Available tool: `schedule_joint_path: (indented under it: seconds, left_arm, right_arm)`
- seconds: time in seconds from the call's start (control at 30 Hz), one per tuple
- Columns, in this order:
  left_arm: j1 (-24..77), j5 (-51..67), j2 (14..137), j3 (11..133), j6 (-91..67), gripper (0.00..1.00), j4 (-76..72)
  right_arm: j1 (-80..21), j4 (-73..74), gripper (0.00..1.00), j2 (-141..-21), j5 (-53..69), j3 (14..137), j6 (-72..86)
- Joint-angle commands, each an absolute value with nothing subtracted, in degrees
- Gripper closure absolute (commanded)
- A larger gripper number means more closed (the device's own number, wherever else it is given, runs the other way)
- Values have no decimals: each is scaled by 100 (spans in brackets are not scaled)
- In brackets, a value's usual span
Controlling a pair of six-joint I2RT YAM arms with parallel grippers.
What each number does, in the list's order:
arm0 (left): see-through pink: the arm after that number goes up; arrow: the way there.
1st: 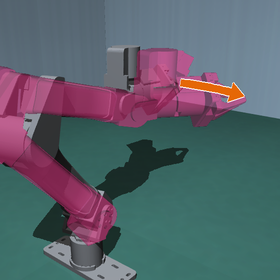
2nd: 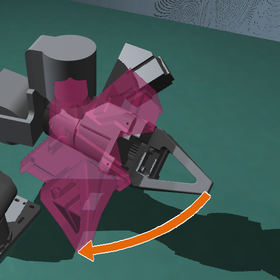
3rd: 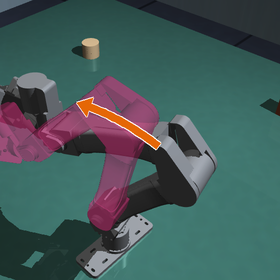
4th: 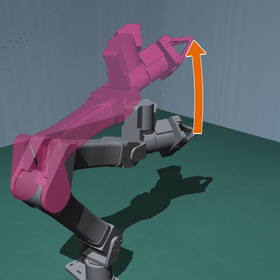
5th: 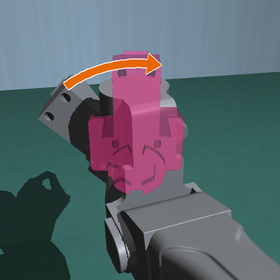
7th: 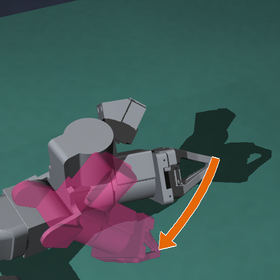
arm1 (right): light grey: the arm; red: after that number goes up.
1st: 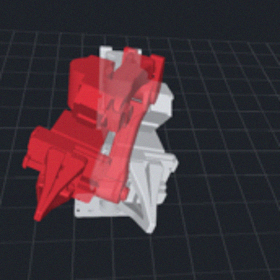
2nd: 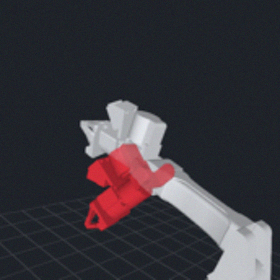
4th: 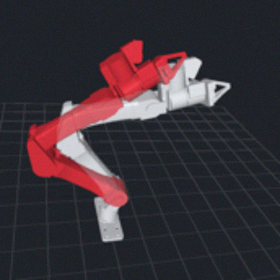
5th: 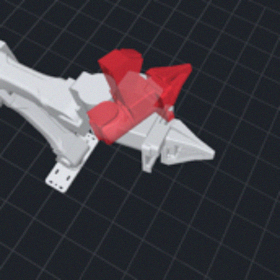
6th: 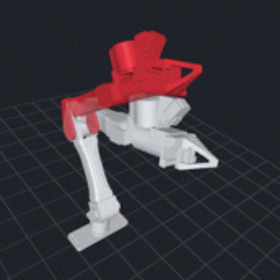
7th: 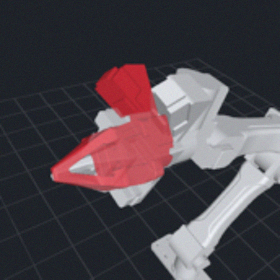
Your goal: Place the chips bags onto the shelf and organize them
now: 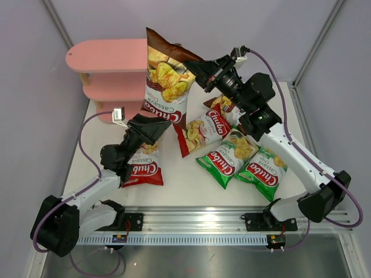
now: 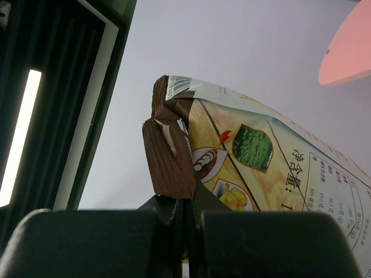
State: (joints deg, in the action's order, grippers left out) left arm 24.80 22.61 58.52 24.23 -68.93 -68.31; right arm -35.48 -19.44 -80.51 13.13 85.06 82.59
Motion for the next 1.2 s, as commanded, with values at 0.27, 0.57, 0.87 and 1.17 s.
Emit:
schedule_joint_path:
  seconds: [0.27, 0.57, 0.87, 1.17]
  left_arm:
    - [2707, 1749, 6592, 2918, -7014, 1, -9429]
    - [2927, 1925, 6267, 3208, -6495, 1, -9536]
    - [2927, 1601, 5907, 2910, -6381, 4, -9484]
    - [2927, 1310, 4896, 2839, -5634, 4, -8210]
  right_arm:
    - [-3973, -2707, 100, -7858, 1327, 8781, 8604]
    - [-3981, -3173, 100, -7620, 1099, 8051, 8877]
    - [-3981, -3015, 100, -7252, 668, 7515, 8631]
    - [-3981, -2347, 100, -6917, 395, 7198, 8121]
